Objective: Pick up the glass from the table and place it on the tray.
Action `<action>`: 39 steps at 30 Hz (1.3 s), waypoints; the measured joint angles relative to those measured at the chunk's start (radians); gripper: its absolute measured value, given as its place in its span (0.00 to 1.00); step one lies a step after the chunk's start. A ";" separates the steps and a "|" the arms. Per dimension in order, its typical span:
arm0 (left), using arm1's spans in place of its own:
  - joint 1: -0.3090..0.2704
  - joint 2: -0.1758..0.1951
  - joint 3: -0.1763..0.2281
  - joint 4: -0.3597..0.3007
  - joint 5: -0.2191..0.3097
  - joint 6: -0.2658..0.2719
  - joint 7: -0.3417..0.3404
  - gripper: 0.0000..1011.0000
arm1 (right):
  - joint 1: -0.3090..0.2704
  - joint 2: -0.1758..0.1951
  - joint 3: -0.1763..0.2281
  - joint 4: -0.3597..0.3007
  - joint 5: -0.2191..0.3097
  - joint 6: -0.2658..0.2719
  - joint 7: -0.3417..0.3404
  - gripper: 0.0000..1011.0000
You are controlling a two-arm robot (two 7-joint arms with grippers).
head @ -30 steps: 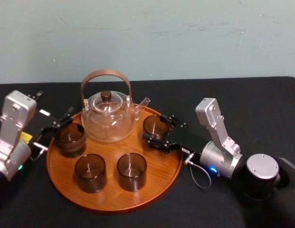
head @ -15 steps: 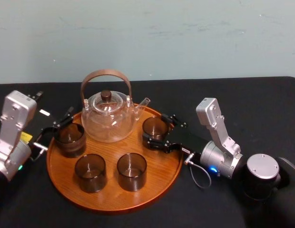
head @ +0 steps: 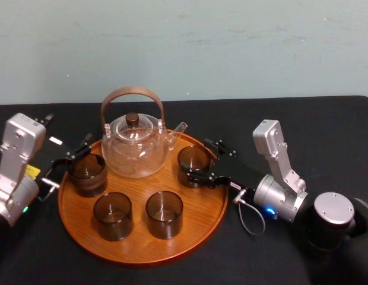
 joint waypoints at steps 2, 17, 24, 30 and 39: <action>0.000 0.000 0.000 0.000 0.000 0.000 0.000 0.99 | -0.006 0.005 0.003 -0.015 0.004 0.001 0.000 0.99; 0.000 0.000 0.000 0.000 0.000 0.000 0.000 0.99 | -0.083 0.069 0.041 -0.199 0.024 -0.005 -0.041 0.99; 0.000 0.000 0.000 0.000 0.000 0.000 0.000 0.99 | -0.180 0.128 0.110 -0.309 0.019 -0.016 -0.121 0.99; 0.000 0.000 0.000 0.000 0.000 0.000 0.000 0.99 | -0.226 0.143 0.157 -0.344 0.017 -0.022 -0.151 0.99; 0.000 0.000 0.000 0.000 0.000 0.000 0.000 0.99 | -0.256 0.137 0.204 -0.348 0.002 -0.032 -0.177 0.99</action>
